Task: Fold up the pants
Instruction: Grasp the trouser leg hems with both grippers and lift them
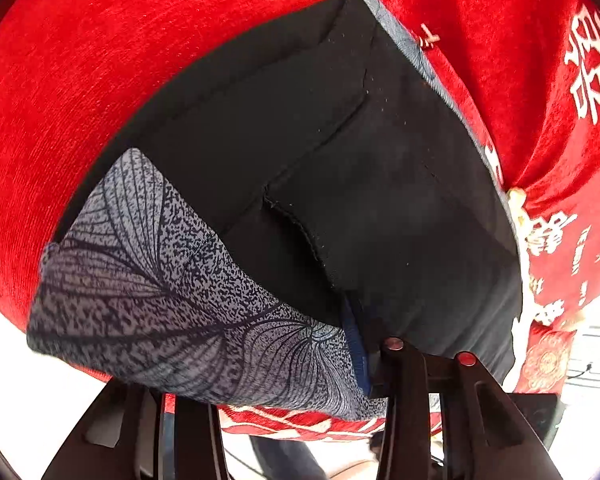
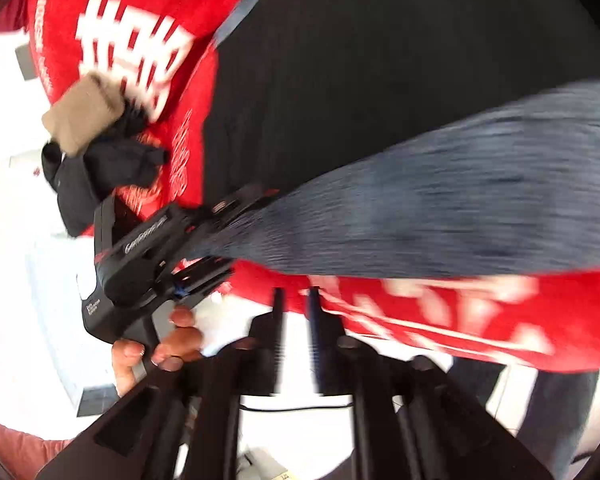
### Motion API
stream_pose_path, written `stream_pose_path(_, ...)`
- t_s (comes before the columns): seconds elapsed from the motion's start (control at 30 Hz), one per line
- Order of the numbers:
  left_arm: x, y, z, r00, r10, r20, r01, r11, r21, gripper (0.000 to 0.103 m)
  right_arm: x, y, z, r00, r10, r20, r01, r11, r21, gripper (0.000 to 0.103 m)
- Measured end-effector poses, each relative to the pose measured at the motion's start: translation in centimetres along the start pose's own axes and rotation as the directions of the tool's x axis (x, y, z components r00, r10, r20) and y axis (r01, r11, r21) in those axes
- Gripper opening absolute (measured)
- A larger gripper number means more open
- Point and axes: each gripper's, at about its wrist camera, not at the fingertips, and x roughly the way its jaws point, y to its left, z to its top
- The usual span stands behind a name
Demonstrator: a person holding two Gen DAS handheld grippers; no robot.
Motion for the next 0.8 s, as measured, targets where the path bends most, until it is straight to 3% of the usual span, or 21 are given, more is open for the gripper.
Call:
stream_pose_path(0.03, -0.2, -0.2, -0.1, 1.000, 0.009, 0.004, -0.009, 1.000, 0.025, 0.042, -1.5, -1.1, 0.2, 0.999, -0.013, 0.033, 0.012, 1.000, 0.023, 0.062)
stream_pose_path(0.07, -0.3, -0.4, -0.1, 1.000, 0.019, 0.003, -0.019, 0.999, 0.048, 0.042, -3.7, -2.7, 0.4, 0.995, -0.038, 0.091, 0.031, 0.997, 0.068, 0.069)
stream_pose_path(0.27, 0.1, -1.0, -0.3, 0.998, 0.053, -0.021, -0.050, 0.991, 0.124, 0.042, -10.7, -9.3, -0.2, 0.960, -0.056, 0.274, -0.015, 0.968, 0.251, 0.069)
stream_pose_path(0.37, 0.6, -0.9, -0.5, 0.998, 0.065, -0.024, -0.062, 0.989, 0.131, 0.042, -11.7, -11.7, 0.2, 0.943, 0.016, 0.332, -0.126, 0.941, 0.313, 0.063)
stream_pose_path(0.4, 0.9, -0.9, -0.6, 0.997, 0.075, -0.028, -0.071, 0.988, 0.137, 0.042, -11.7, -11.9, 0.3, 0.937, 0.040, 0.348, -0.163, 0.928, 0.333, 0.057)
stream_pose_path(0.43, 1.1, -0.8, -0.7, 0.996, 0.083, -0.033, -0.078, 0.987, 0.140, 0.042, -11.5, -12.4, 0.4, 0.928, 0.069, 0.367, -0.205, 0.916, 0.345, 0.023)
stream_pose_path(0.47, 1.3, -0.7, -0.7, 0.996, 0.085, -0.033, -0.080, 0.987, 0.139, 0.042, -11.4, -12.9, 0.7, 0.921, 0.096, 0.378, -0.247, 0.893, 0.375, 0.007)
stream_pose_path(0.5, 1.3, -0.8, -0.6, 0.995, 0.092, -0.029, -0.088, 0.987, 0.136, 0.040, -11.6, -13.3, 0.9, 0.916, 0.102, 0.387, -0.264, 0.880, 0.394, 0.004)
stream_pose_path(0.57, 1.2, -1.7, -0.1, 0.993, 0.120, -0.008, -0.118, 0.985, 0.123, 0.023, -11.8, -12.1, 1.6, 0.918, 0.099, 0.384, -0.259, 0.884, 0.389, 0.004)
stream_pose_path(0.8, -2.9, -5.1, 1.3, 0.993, 0.088, 0.072, -0.095, 0.991, 0.098, 0.023, -16.6, -4.2, 8.1, 0.955, 0.054, 0.291, -0.103, 0.982, 0.155, 0.004)
